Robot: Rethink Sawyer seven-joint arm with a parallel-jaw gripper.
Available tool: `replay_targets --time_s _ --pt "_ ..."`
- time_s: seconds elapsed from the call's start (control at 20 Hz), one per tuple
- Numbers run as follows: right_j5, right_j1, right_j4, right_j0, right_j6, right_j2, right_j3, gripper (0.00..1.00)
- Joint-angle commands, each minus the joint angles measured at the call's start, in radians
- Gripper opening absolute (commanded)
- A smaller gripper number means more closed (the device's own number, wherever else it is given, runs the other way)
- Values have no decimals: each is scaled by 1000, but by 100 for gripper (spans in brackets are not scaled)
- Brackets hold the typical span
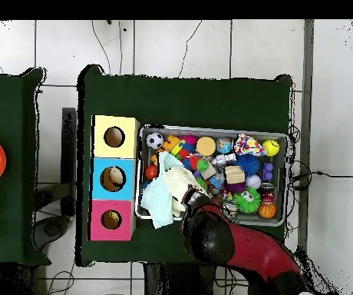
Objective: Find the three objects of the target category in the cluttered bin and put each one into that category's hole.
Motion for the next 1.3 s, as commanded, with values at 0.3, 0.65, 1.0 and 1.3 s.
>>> replay_targets --time_s 0.3,0.65,1.0,1.3 --pt "-71 104 -133 -56 12 132 -81 100" --pt "-57 135 -167 -81 1 152 -147 100" --pt "26 113 -192 -91 -43 153 -205 100" --pt "63 101 -207 -123 -61 175 -216 100"
